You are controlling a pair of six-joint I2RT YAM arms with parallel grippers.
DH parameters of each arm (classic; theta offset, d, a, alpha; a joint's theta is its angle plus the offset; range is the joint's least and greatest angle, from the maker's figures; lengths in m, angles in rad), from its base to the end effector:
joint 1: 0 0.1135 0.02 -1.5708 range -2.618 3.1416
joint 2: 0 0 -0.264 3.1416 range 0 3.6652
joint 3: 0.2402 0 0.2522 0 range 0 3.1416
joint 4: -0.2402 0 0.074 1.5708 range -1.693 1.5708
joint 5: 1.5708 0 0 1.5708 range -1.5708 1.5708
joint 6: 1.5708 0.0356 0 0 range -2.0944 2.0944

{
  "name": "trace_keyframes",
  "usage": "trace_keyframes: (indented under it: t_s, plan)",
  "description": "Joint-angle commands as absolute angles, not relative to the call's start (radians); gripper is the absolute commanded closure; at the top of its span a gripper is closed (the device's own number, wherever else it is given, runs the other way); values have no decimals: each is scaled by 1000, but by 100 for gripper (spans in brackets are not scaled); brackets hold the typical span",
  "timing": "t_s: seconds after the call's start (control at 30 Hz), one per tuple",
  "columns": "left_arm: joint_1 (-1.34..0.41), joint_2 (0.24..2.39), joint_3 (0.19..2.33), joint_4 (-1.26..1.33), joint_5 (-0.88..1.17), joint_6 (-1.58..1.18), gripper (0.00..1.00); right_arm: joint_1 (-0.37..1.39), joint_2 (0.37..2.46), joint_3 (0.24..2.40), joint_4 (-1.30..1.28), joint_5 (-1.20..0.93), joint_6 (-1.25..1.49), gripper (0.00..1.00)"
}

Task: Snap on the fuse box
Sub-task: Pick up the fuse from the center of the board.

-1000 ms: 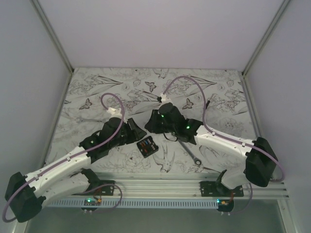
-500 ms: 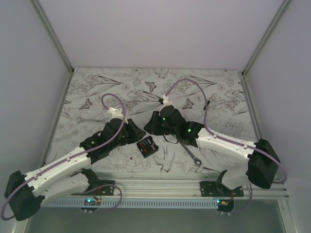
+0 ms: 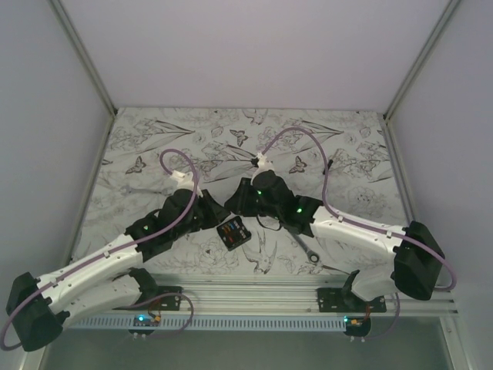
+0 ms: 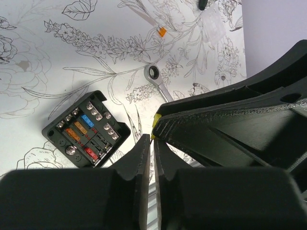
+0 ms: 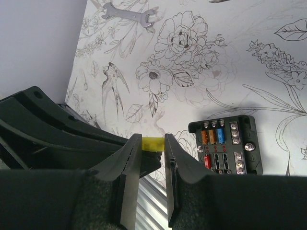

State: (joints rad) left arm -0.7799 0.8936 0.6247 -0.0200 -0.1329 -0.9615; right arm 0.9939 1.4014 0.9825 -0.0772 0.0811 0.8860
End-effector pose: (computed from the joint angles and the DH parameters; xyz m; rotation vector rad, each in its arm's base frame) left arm 0.1536 -0.1453 0.2809 -0.2802 1.9827 -1.0553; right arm 0.1769 0.2666 0.2768 -0.0669 2.2449 1.0266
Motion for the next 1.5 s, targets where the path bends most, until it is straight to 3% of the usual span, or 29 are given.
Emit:
trace_keyframes:
  t_s: [0.0, 0.07, 0.17, 0.4, 0.57, 1.03, 1.47]
  plan:
    - [-785, 882, 628, 41, -163, -977, 94, 1023, 1373, 971, -44, 74, 921, 72]
    - [-785, 873, 624, 42, -164, -976, 100, 1023, 1370, 965, -43, 77, 921, 72]
    - [-785, 855, 615, 40, -165, -961, 100, 1023, 1359, 956, -41, 84, 912, 70]
    - [-784, 783, 588, 18, -149, -807, 100, 1022, 1275, 970, -101, 91, 755, 49]
    - [-781, 727, 590, -8, -85, -663, 100, 987, 1183, 957, -119, 6, 630, 43]
    - [-781, 711, 693, -13, 400, -386, 100, 875, 1025, 941, -132, -497, 196, 44]
    - [-782, 736, 752, -9, 529, -376, 100, 874, 1059, 960, -162, -696, 97, 54]
